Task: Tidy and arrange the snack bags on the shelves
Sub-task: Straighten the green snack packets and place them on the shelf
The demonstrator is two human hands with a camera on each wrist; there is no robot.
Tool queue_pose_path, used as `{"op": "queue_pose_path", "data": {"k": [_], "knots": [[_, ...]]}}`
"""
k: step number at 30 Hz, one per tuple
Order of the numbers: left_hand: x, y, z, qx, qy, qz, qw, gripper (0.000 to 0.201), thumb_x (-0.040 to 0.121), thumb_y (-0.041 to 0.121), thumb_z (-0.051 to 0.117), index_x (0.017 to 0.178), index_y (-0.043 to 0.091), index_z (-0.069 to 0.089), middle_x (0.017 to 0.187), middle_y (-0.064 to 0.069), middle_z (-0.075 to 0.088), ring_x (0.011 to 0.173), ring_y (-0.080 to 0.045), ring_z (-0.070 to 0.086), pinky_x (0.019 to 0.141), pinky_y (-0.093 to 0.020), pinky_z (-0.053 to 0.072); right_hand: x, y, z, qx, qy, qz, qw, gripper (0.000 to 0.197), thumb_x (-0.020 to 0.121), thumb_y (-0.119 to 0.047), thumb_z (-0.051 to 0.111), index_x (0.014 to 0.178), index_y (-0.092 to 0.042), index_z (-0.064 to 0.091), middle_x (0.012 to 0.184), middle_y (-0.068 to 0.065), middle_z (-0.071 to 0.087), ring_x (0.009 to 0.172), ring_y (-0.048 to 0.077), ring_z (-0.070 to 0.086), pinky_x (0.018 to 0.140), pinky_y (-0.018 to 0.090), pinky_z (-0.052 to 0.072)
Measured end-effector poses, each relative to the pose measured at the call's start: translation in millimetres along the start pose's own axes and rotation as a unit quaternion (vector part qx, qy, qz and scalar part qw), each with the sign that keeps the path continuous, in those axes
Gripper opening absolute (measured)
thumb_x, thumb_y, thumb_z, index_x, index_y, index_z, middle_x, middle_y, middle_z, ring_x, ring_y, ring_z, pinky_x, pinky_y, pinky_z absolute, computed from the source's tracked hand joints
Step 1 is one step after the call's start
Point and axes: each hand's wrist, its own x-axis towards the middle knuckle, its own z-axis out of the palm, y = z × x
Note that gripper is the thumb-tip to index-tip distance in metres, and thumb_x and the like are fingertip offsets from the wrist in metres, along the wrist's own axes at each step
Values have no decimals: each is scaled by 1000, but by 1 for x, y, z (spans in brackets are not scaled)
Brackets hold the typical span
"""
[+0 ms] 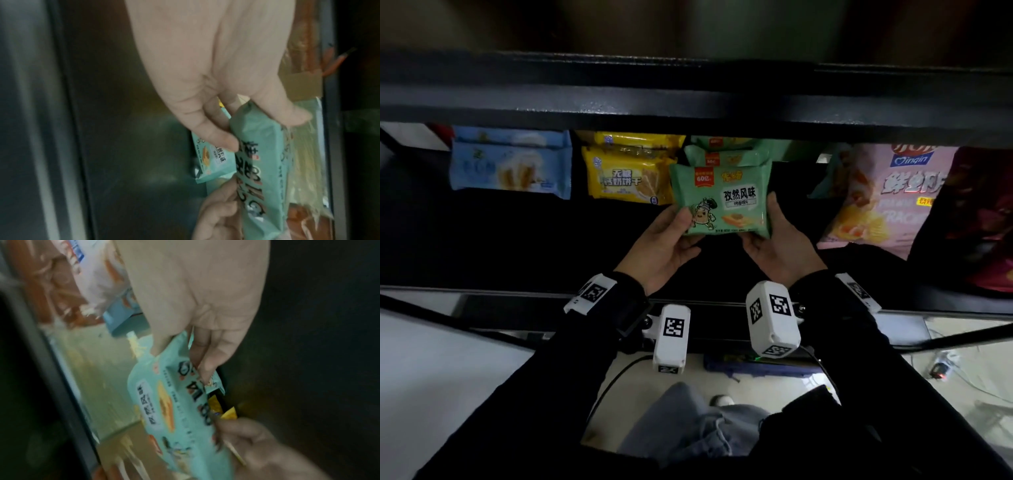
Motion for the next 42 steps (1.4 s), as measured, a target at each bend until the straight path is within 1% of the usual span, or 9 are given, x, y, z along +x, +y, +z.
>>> {"op": "queue_pose_path", "data": {"k": [10,15,20,22,25,29,32,37,42], "knots": [[1,-11,3,56,78,52,994,17,99,24,48,84,17,49,88,5,73,76,-9,71,55,-18,54,18,2,-2,-151,165,-176,959,24,98,-28,51,81,-16,63,83,3,67,78,18,63,75,35,54],[-5,0,-8,121,-33,-15,992,8,96,19,48,98,13,53,101,2,72,88,-13,70,69,-24,57,28,-8,-7,-220,158,-227,935,25,98,-25,52,75,-20,63,74,-2,65,71,13,61,66,28,50],[-9,31,-18,136,-39,-36,989,74,57,51,84,117,23,51,122,2,64,110,-15,64,94,-41,52,24,-27,-8,-351,70,-304,883,17,95,-24,57,85,-16,67,74,-13,64,59,-11,56,61,12,46],[-7,38,-12,227,-50,-46,971,88,52,54,86,127,24,50,126,2,62,115,-15,61,97,-38,50,19,-28,-2,-372,16,-298,879,13,93,-23,61,83,-21,69,76,-15,67,63,-10,60,63,12,48],[-5,34,-2,357,-96,-69,927,37,83,30,73,117,25,62,112,5,71,104,-13,67,91,-30,53,10,-24,10,-358,-30,-295,885,13,89,-18,66,80,-28,68,76,-19,69,71,-9,64,65,10,49],[-1,23,-4,269,-10,-38,962,14,91,21,62,105,22,64,103,3,72,91,-11,69,78,-25,58,2,-20,9,-290,-47,-193,936,22,88,-32,65,108,-28,58,110,-7,66,102,6,64,87,33,54],[0,16,-3,233,0,-25,972,24,90,19,63,114,19,60,111,1,70,98,-13,68,79,-25,58,-7,-6,4,-323,-159,-63,931,34,87,-31,65,119,-24,58,115,-3,69,102,11,68,79,30,58],[0,24,2,180,-45,3,983,40,83,34,67,120,26,57,122,5,67,112,-14,64,88,-31,56,-12,-3,2,-320,-151,-87,931,45,85,-10,67,128,-9,54,123,7,65,112,19,63,98,38,51],[3,31,11,179,31,46,982,12,91,22,62,102,24,68,109,2,73,106,-19,67,95,-46,52,-15,-6,8,-259,-200,-83,941,53,81,-17,68,130,-15,49,127,3,63,116,17,62,95,36,52]]}}
